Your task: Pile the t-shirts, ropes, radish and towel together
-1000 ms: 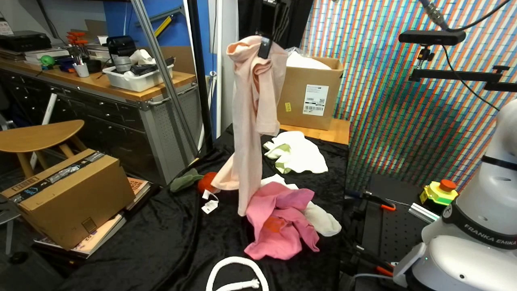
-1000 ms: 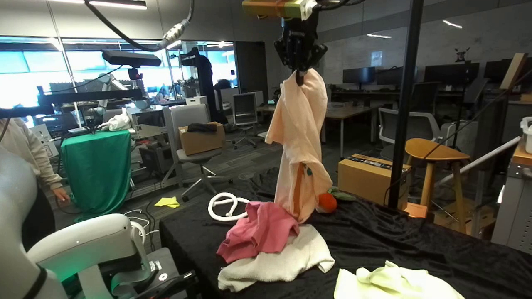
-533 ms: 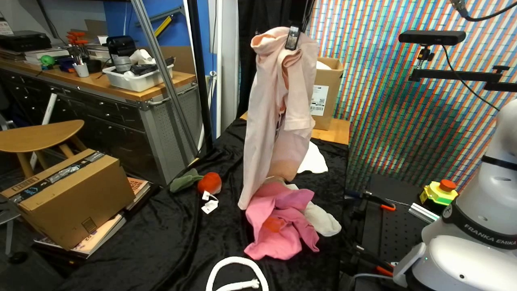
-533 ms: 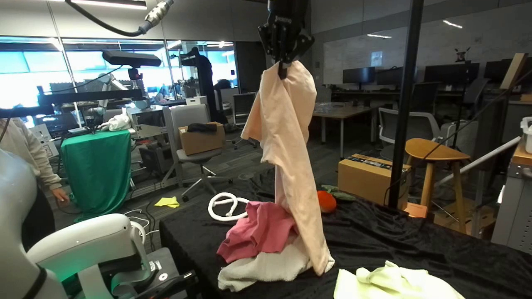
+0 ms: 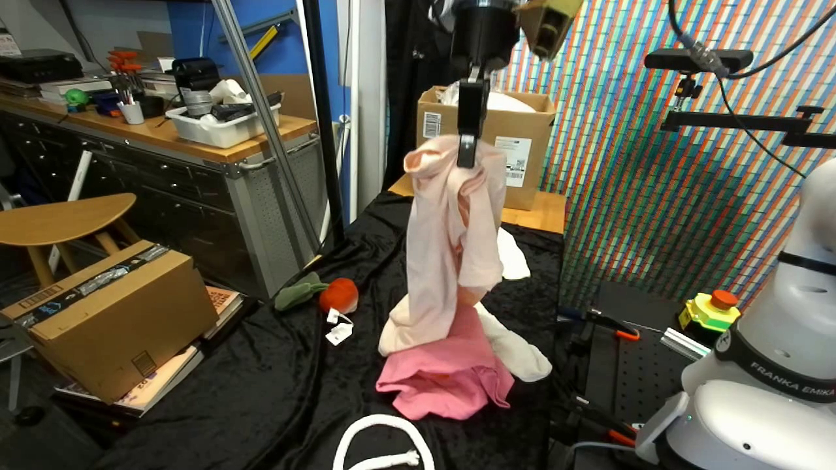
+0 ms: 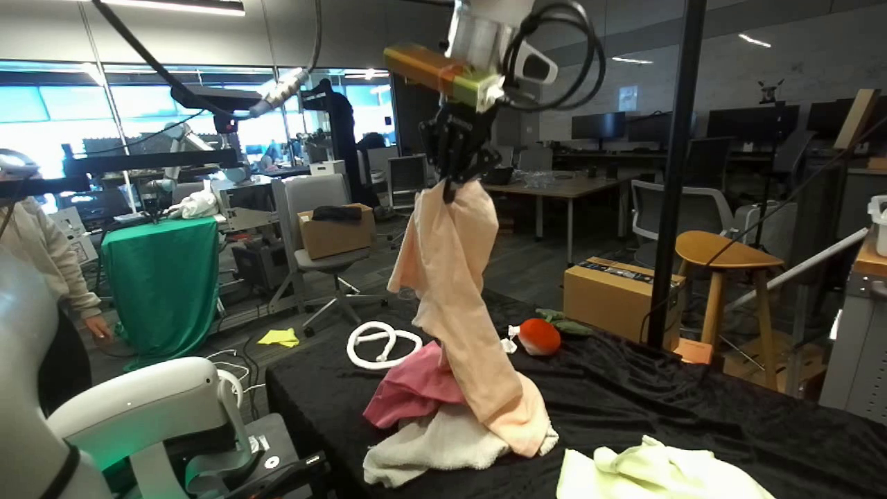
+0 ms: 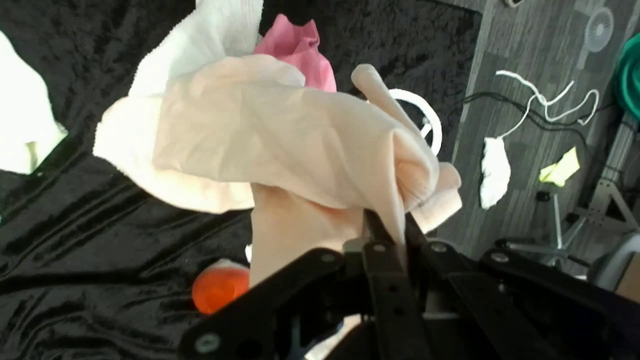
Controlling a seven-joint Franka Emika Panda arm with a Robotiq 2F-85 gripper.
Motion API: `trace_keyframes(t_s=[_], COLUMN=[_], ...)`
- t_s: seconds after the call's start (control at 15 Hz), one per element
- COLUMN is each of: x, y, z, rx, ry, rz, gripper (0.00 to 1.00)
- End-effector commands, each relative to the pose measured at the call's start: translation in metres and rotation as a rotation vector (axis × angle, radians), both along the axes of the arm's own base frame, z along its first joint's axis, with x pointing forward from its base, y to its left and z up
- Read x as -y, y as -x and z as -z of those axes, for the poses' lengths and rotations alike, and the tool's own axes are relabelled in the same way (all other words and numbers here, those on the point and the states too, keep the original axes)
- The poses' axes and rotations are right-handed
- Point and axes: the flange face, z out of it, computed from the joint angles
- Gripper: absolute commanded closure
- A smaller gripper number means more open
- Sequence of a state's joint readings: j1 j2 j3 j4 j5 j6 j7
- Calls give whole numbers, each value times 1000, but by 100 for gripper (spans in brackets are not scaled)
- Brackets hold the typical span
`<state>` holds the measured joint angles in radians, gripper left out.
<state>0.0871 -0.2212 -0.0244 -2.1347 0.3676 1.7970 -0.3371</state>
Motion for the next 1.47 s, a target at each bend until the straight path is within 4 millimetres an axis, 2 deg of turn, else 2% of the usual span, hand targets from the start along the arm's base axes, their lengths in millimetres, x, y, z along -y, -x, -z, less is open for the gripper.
trace_keyframes(t_s=[0.0,0.2,0.53,0.87,1.07,1.27,1.33,1.4], x=[-30,-62,-127,-185,-206,-216,-217,-218], y=[-13,-16,-14,-21,-33,-43,-45,-48], z=[76,135,192,213,217,224,226,228], rx=[-127,-215,-206,-149,-134,-125,-116,-109], ry=[-23,-20,-14,-102,-174,-193,-190,-188], rz=[-91,-201,-321,-308,-243,-215,-215,-213], gripper=[95,95,95,95,95,95,74,64])
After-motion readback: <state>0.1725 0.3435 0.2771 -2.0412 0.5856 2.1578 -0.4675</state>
